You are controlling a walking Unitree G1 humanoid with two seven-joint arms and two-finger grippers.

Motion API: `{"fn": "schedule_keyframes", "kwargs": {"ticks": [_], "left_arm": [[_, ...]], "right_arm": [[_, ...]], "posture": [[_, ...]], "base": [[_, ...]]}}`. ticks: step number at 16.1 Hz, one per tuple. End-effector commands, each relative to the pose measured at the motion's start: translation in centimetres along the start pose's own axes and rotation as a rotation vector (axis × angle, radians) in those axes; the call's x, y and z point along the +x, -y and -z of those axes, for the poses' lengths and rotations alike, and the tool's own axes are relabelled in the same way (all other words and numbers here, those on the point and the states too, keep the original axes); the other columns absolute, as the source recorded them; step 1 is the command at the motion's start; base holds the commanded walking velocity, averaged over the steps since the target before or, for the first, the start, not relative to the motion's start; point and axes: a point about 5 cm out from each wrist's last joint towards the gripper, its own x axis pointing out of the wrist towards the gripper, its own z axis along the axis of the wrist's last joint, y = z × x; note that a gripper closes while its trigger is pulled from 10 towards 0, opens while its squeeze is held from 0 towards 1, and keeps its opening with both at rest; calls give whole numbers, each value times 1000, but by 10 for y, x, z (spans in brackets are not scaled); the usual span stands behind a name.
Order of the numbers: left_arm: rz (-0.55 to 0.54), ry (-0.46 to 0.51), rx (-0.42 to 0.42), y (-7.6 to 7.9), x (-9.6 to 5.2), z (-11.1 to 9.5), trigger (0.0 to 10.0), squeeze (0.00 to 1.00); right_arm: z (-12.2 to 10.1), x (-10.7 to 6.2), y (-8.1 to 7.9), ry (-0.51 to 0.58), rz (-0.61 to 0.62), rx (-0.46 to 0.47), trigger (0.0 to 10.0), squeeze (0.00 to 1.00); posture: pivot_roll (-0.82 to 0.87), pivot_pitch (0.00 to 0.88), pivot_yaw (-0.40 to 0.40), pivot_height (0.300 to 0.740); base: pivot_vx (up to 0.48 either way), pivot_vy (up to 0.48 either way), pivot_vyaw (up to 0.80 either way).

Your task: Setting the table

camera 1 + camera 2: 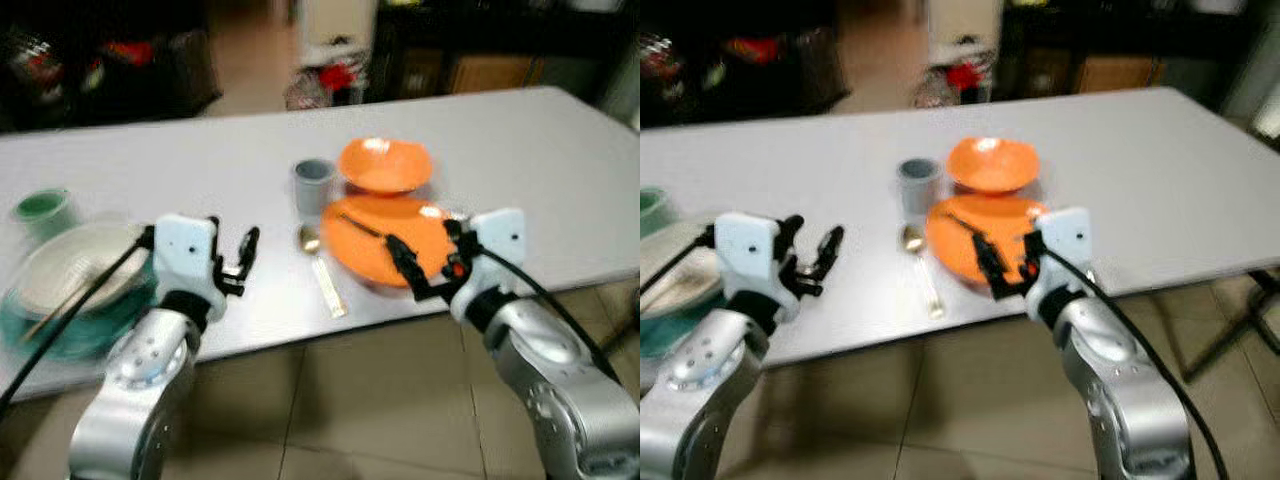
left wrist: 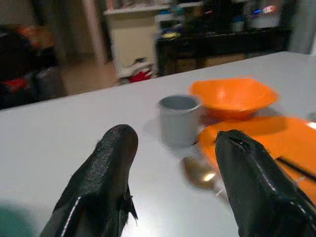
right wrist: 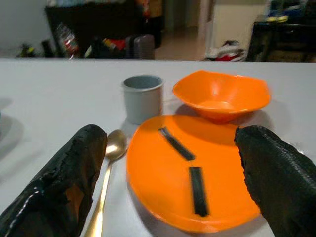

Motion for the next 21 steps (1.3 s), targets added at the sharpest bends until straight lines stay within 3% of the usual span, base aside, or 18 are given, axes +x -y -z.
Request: {"fn": "schedule_keyframes", "kwargs": {"ticks": [1,4,12,17,18,21], "left_arm": [[18,19,3,3,1,-4,10000,0],[30,21,7,3,4,-5,10000,0],[19,18,10,0,1,-5,10000,0],[-10,11,23,-4,-7,-5,10000,0],[-16,9,30,-6,-10,-6,10000,0],[-26,4,36,-8,-14,-7,10000,0]], "right_arm": [[-1,0,4,0,13,0,10000,1000],[-2,1,6,11,25,-8,10000,1000],[-3,2,5,20,-6,-19,10000,1000],[-2,15,-3,9,-82,-67,10000,1000],[-3,18,-2,15,-69,-36,10000,1000],[-5,25,2,16,-90,-81,10000,1000]], "posture": [[-81,5,35,740],[-84,6,43,740],[-75,16,31,740],[-27,23,7,740],[-18,28,3,740],[-4,33,0,740]], "base": [[251,0,-725],[280,0,-671],[294,0,0],[293,0,480],[285,0,0],[279,0,0]]}}
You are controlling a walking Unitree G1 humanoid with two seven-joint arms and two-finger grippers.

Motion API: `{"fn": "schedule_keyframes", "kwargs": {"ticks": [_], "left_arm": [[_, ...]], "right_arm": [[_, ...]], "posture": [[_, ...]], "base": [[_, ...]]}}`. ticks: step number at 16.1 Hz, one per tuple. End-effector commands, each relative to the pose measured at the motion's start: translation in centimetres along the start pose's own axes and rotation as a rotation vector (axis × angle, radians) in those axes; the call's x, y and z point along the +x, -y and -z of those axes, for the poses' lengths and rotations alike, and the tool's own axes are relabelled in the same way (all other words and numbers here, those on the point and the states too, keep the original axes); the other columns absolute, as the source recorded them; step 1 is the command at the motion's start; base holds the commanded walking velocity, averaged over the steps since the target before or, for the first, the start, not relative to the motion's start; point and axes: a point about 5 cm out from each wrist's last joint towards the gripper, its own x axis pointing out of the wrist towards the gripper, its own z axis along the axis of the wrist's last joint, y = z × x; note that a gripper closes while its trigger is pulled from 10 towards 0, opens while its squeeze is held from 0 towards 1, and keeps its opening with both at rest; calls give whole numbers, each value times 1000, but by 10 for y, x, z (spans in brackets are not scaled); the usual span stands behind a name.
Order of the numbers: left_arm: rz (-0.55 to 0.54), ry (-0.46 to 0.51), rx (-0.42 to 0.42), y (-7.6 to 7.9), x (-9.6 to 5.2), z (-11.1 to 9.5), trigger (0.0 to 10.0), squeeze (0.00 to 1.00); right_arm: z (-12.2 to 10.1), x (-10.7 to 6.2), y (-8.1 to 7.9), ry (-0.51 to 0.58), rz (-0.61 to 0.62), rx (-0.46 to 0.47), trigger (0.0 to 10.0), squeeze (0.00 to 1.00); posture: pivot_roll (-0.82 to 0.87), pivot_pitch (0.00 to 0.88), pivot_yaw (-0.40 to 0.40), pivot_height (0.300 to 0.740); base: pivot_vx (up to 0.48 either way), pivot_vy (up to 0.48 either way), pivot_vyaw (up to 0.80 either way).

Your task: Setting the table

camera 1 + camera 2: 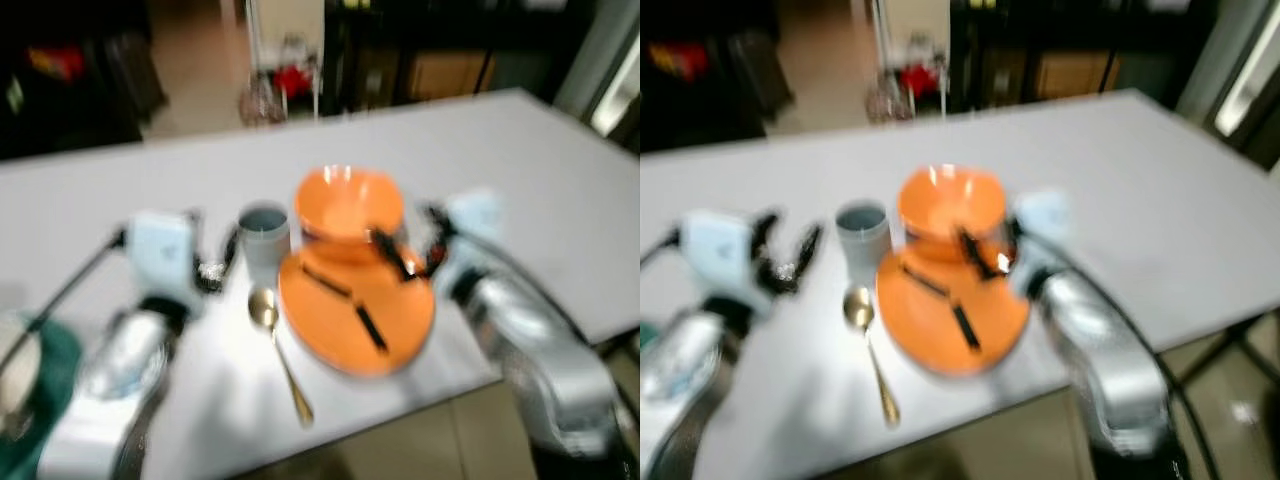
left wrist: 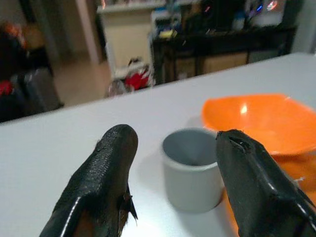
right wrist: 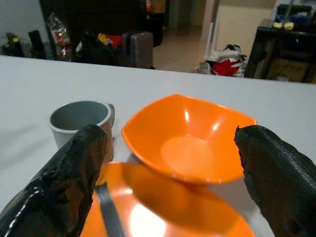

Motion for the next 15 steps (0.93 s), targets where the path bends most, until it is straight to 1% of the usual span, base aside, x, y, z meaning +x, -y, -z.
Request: {"fn": "schedule_keyframes", "kwargs": {"ticks": [1,2,3,4,5,6,7,8,9,11,12,13,15], "left_arm": [[30,8,3,6,0,-4,10000,0],[40,10,3,6,-1,-5,10000,0],[60,5,11,6,-2,-6,10000,0],[89,-6,31,5,-2,-7,10000,0],[105,-11,39,4,-2,-7,10000,0],[151,-3,58,1,-2,-11,10000,0],[187,-5,63,1,-2,-14,10000,0],[218,-14,73,1,-2,-15,10000,0],[275,-35,99,1,-3,-15,10000,0],[381,-73,145,0,-5,-16,10000,0],[442,-95,166,-1,-9,-17,10000,0],[469,-111,169,-3,-11,-20,10000,0],[478,-122,178,-4,-12,-21,10000,0]], "right_arm": [[2,-1,16,-16,32,-42,10000,1000],[1,1,20,-21,25,-58,10000,1000],[0,7,30,-43,4,-97,10000,1000],[0,17,35,-93,-86,-170,10000,1000],[0,22,37,-124,-137,-207,10000,1000],[-1,36,44,-198,-242,-305,10000,1000],[-1,44,50,-230,-268,-349,10000,1000],[-1,50,55,-256,-272,-373,10000,1000],[-2,59,61,-283,-282,-425,10000,1000],[-5,77,66,-316,-314,-523,10000,1000],[-7,86,65,-344,-350,-582,10000,0],[-6,95,62,-376,-385,-663,10000,0],[-4,100,59,-400,-413,-667,10000,0]], "posture": [[2,35,0,740],[6,36,2,740],[12,41,4,740],[11,48,11,740],[11,48,11,740],[13,63,22,740],[13,63,22,740],[15,71,27,740],[18,82,42,740],[29,108,51,740],[36,117,55,740],[49,135,54,740],[56,143,52,740]], "base": [[0,0,0],[0,0,0],[0,0,0],[0,0,0],[0,0,0],[0,0,0],[0,0,0],[0,0,0],[0,0,0],[0,0,0],[0,0,0],[0,0,0],[0,0,0]]}}
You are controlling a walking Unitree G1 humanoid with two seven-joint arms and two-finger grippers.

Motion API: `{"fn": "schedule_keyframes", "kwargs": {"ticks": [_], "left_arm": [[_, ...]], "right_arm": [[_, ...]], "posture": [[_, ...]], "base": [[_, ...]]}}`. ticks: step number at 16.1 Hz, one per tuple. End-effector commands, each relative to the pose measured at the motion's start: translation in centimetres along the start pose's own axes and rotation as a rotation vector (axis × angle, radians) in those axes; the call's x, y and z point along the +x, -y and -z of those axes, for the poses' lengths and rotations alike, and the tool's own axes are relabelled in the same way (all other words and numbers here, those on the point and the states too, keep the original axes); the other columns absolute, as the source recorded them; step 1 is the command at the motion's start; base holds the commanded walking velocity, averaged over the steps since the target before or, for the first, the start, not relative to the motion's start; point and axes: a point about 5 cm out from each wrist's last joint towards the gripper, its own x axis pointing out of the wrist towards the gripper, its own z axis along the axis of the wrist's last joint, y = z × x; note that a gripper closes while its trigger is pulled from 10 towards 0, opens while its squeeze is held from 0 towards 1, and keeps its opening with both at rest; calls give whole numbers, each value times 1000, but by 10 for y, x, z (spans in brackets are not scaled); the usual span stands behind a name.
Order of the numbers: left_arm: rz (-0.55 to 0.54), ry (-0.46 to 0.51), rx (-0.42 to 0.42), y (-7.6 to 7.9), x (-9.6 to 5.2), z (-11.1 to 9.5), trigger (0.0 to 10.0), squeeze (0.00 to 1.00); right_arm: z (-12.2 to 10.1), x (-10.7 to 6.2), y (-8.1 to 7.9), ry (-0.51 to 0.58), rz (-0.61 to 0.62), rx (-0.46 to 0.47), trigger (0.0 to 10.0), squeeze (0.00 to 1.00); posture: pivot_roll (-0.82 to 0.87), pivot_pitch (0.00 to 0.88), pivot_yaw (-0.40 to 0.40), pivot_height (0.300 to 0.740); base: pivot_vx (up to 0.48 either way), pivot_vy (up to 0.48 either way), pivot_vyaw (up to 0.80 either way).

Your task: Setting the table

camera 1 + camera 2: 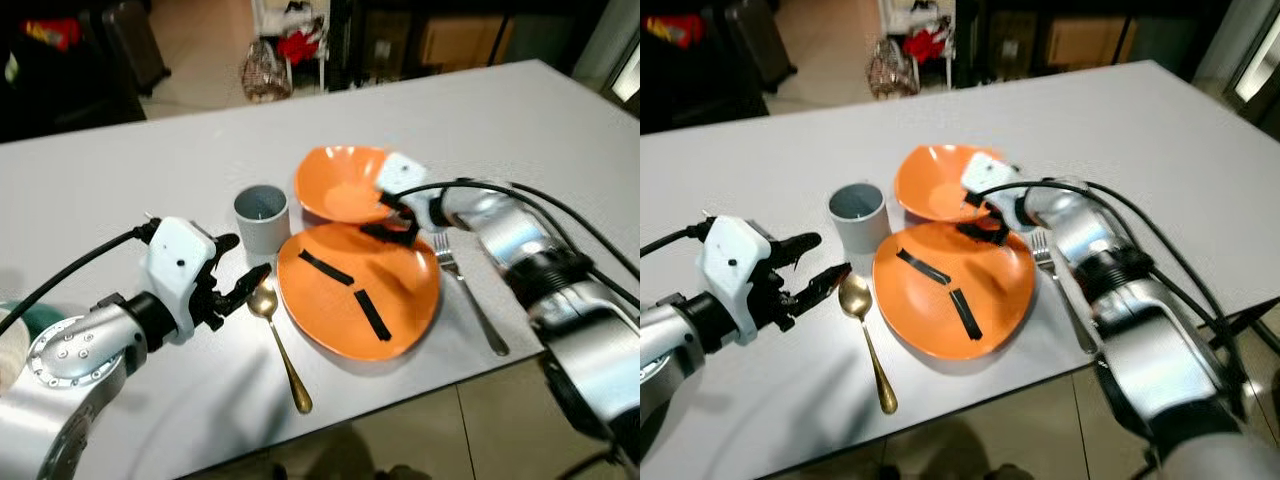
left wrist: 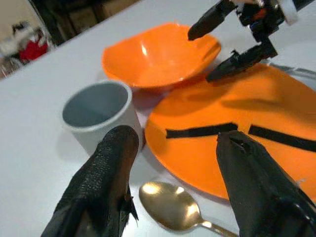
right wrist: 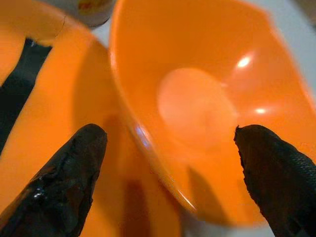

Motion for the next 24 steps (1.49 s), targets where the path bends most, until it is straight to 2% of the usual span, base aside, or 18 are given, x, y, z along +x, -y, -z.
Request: {"fn": "schedule_keyframes", "kwargs": {"ticks": [1,3,4,5,8,13,24], "left_arm": [[11,4,8,0,-4,-5,10000,0],[30,-1,17,1,-5,-6,10000,0],[37,-2,19,2,-5,-7,10000,0],[71,-3,18,5,-7,-7,10000,0],[138,-6,-17,15,-10,-7,10000,0],[160,2,-4,20,-5,-8,10000,0],[181,11,5,24,0,-9,10000,0]], "right_arm": [[0,2,0,-33,-30,-60,10000,0],[1,6,0,-65,-38,-97,3608,0],[2,7,0,-76,-39,-111,2510,0],[2,8,2,-92,-25,-135,0,0],[-5,6,9,-63,23,-108,0,0],[-1,6,8,-77,-1,-117,0,0],[-3,0,17,-68,31,-116,0,0]], "posture": [[63,150,48,740],[66,156,44,740],[66,156,44,740],[64,156,40,740],[63,153,33,740],[61,139,35,740],[55,133,41,740]], "base": [[0,0,0],[0,0,0],[0,0,0],[0,0,0],[0,0,0],[0,0,0],[0,0,0]]}}
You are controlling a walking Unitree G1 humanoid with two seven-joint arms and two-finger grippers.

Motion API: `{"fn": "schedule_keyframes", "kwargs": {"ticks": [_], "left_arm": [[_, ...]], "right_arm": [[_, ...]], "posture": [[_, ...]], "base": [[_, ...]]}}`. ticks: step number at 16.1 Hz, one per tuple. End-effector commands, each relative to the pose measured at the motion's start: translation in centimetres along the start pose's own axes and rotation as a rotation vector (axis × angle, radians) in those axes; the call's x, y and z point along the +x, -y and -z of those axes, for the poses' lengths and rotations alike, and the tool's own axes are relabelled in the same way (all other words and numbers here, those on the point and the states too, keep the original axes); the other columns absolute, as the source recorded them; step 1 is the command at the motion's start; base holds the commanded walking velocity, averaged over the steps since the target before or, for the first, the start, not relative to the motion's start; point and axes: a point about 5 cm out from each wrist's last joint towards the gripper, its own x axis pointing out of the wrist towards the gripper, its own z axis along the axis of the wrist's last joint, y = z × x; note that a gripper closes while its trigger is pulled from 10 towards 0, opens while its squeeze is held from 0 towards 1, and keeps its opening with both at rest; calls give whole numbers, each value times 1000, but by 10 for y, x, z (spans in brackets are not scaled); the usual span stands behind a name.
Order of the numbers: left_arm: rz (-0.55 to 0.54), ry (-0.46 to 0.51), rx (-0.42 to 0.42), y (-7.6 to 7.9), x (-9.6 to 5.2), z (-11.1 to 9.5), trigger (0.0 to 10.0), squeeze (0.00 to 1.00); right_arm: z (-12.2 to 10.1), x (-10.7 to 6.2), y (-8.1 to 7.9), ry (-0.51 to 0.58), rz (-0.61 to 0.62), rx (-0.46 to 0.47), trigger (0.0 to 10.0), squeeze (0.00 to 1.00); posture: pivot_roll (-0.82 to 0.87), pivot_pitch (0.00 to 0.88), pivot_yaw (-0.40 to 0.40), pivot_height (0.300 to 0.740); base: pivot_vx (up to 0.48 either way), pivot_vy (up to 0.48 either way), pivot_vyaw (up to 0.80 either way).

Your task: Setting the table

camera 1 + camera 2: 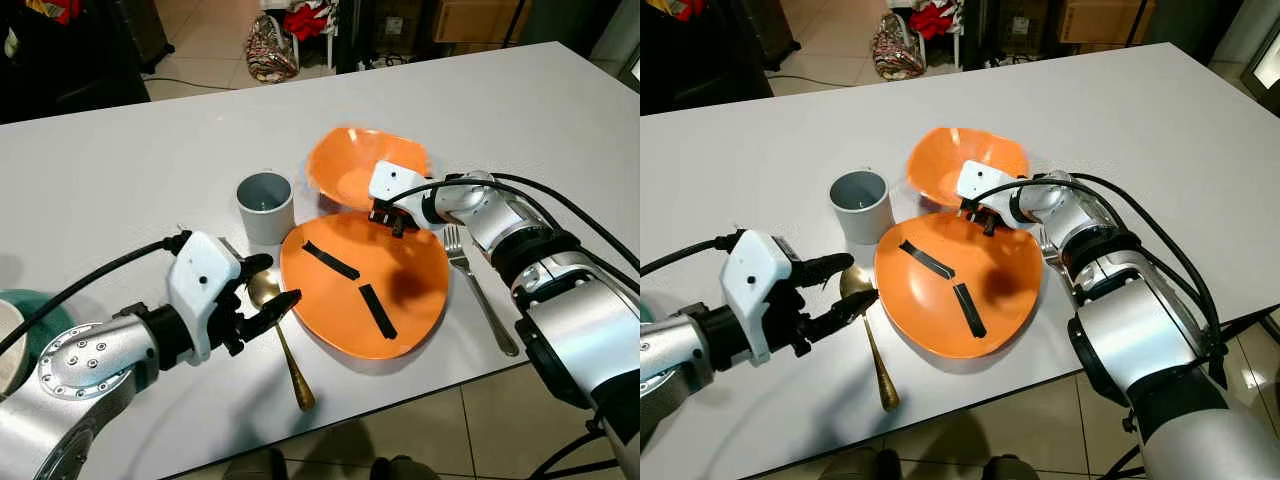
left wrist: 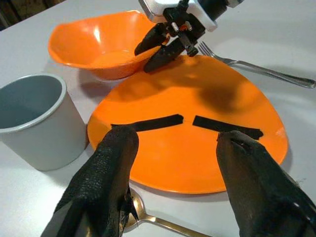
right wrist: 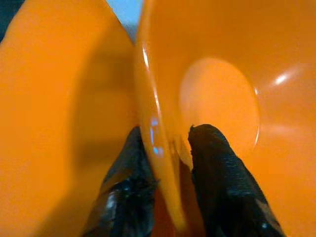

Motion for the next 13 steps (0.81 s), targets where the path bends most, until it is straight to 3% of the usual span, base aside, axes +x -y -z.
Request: {"fn": "schedule_keyframes", "kwargs": {"ticks": [1,7,9,13], "left_arm": [[-1,-1,16,1,1,-1,10000,0],[-8,13,33,-3,6,-1,10000,0],[-13,36,36,-5,12,-2,10000,0],[-23,66,29,-5,21,-1,10000,0]], "right_arm": [[-3,-6,9,5,25,-5,0,0],[-5,-12,17,9,54,-49,0,0],[-10,-21,26,41,72,-112,0,0],[-18,-35,31,135,42,-195,0,0]], "posture": [[54,132,41,740],[31,110,46,740],[15,92,45,740],[-14,74,49,740]], "base": [[0,0,0],[0,0,0],[0,0,0],[0,0,0]]}}
